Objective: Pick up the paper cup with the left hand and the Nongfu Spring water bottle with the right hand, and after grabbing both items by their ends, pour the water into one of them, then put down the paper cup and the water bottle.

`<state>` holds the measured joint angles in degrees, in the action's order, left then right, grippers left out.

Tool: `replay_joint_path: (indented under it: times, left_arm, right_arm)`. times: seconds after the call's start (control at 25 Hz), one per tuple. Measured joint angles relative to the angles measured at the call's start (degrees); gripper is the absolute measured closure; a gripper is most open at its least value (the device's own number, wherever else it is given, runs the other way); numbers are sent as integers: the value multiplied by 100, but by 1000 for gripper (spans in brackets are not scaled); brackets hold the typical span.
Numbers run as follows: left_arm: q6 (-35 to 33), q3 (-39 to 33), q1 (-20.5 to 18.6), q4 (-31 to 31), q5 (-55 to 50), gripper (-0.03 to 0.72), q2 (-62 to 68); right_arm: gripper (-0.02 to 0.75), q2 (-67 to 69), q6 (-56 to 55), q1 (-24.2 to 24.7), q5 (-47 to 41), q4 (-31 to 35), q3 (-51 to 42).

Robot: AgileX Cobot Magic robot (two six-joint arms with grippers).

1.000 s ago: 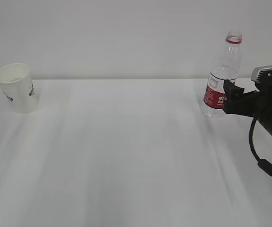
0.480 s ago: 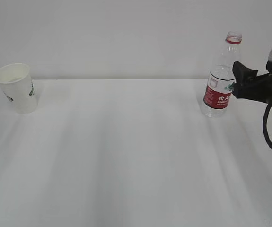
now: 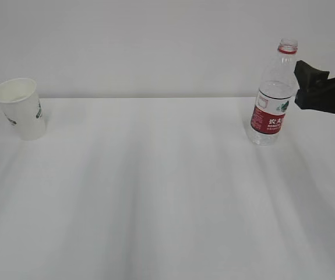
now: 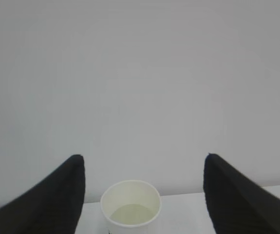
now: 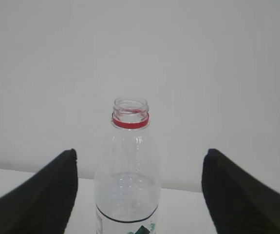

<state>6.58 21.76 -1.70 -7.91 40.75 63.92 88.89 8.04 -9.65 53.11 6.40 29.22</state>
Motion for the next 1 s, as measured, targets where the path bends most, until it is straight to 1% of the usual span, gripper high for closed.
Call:
replay_joint_path:
  times: [0.36, 1.0]
  left_arm:
    - [0, -17, 0, 0, -365, 139, -519]
    - [0, -51, 0, 0, -1377, 139, -1607]
  right_arm:
    - [143, -649, 39, 0, -638, 0, -13]
    - [143, -1783, 290, 0, -1787, -23, -17]
